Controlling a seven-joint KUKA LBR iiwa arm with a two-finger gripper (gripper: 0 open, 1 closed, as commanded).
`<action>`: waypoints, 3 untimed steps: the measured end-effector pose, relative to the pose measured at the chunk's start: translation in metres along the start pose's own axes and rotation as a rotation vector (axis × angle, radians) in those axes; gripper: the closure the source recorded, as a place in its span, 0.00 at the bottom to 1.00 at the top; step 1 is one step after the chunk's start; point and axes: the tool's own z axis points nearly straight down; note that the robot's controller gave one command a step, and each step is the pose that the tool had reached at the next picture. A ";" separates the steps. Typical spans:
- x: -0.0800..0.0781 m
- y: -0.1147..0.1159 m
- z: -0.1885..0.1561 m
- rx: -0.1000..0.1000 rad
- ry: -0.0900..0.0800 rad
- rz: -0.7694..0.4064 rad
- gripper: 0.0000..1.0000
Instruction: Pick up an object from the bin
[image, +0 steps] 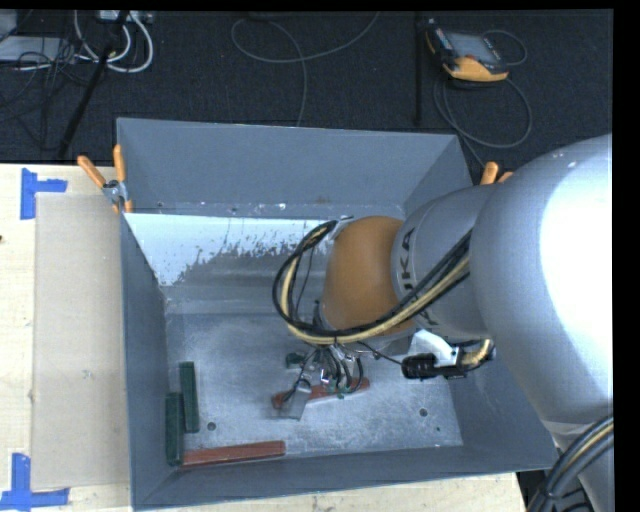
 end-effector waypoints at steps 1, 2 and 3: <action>0.000 -0.081 -0.001 0.002 -0.003 -0.066 0.00; -0.001 -0.077 -0.003 -0.001 -0.007 -0.071 1.00; 0.001 -0.076 -0.001 -0.002 -0.005 -0.072 0.00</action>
Offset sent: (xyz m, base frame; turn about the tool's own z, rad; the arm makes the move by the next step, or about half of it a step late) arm -0.0252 -0.0716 0.0012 -0.0717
